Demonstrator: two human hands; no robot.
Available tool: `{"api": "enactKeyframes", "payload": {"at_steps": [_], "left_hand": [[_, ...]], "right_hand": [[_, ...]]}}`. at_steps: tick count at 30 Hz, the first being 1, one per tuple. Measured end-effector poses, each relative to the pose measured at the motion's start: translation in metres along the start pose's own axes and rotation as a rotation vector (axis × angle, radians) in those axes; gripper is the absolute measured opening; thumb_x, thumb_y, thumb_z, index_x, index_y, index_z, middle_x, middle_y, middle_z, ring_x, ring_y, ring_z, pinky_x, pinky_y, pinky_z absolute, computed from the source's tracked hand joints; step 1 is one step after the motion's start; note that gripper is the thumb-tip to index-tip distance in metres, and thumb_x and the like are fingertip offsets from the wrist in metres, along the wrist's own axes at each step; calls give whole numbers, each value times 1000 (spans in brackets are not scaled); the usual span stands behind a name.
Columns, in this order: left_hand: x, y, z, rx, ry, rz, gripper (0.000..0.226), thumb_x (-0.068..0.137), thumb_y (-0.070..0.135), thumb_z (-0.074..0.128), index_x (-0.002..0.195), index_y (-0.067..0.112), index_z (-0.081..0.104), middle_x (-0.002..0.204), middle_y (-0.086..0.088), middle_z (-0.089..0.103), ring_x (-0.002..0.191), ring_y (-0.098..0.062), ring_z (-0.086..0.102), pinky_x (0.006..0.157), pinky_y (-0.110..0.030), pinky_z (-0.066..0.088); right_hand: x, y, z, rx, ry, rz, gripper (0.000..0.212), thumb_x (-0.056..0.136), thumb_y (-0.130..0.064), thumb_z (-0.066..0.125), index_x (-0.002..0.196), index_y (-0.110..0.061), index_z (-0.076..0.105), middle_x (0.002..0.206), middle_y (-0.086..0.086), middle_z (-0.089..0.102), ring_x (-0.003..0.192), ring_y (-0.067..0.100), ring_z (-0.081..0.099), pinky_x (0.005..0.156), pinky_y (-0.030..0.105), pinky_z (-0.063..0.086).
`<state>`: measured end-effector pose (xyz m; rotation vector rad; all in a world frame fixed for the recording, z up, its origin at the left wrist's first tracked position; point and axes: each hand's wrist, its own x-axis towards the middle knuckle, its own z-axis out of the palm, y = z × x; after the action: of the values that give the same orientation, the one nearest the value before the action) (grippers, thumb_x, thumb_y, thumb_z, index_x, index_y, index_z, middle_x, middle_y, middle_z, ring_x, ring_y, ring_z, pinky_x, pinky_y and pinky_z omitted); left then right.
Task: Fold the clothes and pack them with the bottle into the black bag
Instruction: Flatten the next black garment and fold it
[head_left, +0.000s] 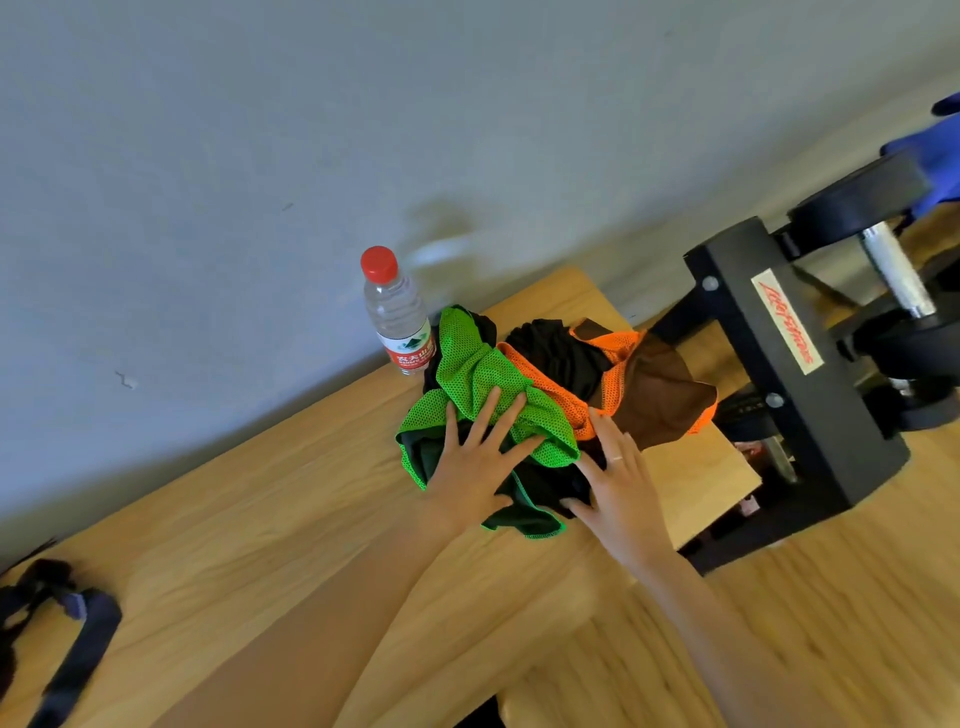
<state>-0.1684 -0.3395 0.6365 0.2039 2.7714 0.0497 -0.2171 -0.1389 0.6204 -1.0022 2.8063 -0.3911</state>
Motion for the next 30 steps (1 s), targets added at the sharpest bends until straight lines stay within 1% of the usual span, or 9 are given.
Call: {"api": "enactKeyframes", "payload": {"at_steps": [4, 10, 14, 16, 19, 21, 24, 27, 30], "left_hand": [[-1, 1, 0, 1, -16, -14, 90, 83, 44, 65, 149, 36, 5, 148, -1, -35, 138, -32, -31, 106, -68, -7], [-5, 1, -8, -27, -27, -47, 95, 82, 40, 68, 150, 33, 1, 157, -4, -20, 141, -30, -26, 108, -66, -4], [-8, 3, -26, -128, -12, -93, 91, 85, 44, 62, 151, 28, 1, 159, -6, -5, 144, -26, -17, 111, -63, 0], [-9, 7, -41, -151, 18, -108, 83, 89, 53, 52, 151, 25, 4, 159, -7, -2, 145, -24, -13, 114, -61, 3], [-12, 10, -65, -192, 111, -122, 74, 90, 63, 37, 150, 24, 16, 159, -6, 2, 146, -23, -4, 115, -57, 6], [-15, 11, -81, -231, 202, -124, 63, 93, 58, 34, 146, 25, 29, 158, -3, 7, 145, -22, 5, 116, -53, 8], [-25, 11, -105, -281, 322, -92, 46, 98, 43, 38, 140, 25, 41, 155, 1, 20, 141, -21, 20, 116, -47, 14], [-36, 9, -129, -326, 385, -41, 35, 98, 31, 43, 129, 18, 52, 139, -2, 47, 128, -25, 42, 106, -39, 32], [-48, 8, -152, -375, 432, -60, 14, 94, 25, 47, 97, 14, 55, 98, -6, 63, 95, -30, 57, 78, -40, 45]], "right_hand": [[6, -4, -4, 21, 78, 26, 21, 67, -9, 83, 79, -11, 67, 142, 16, 41, 135, 36, 35, 103, 53, 41], [13, -16, -47, 75, 217, -46, 12, 80, -7, 68, 86, -11, 58, 133, 11, 48, 128, 30, 41, 102, 44, 42], [20, -32, -89, 99, 252, -96, 15, 83, -4, 64, 93, -12, 57, 96, 4, 61, 90, 24, 57, 74, 33, 47], [23, -39, -107, 110, 238, -96, 12, 87, -4, 61, 94, -13, 56, 83, 2, 60, 73, 22, 55, 62, 27, 38], [26, -47, -127, 133, 247, -117, 9, 89, -6, 58, 94, -14, 57, 83, 1, 61, 73, 20, 57, 61, 26, 40], [29, -52, -140, 142, 275, -144, 10, 88, -5, 60, 92, -13, 58, 85, 1, 62, 77, 22, 58, 64, 31, 47], [30, -59, -161, 145, 298, -163, 9, 88, -5, 60, 90, -14, 58, 86, 1, 61, 80, 22, 56, 66, 35, 48], [29, -67, -185, 147, 314, -178, 5, 90, -8, 57, 92, -12, 58, 84, 2, 61, 79, 24, 56, 62, 36, 46], [30, -78, -211, 139, 316, -182, 4, 93, -12, 53, 94, -13, 56, 81, 3, 59, 75, 25, 55, 60, 40, 46]]}}
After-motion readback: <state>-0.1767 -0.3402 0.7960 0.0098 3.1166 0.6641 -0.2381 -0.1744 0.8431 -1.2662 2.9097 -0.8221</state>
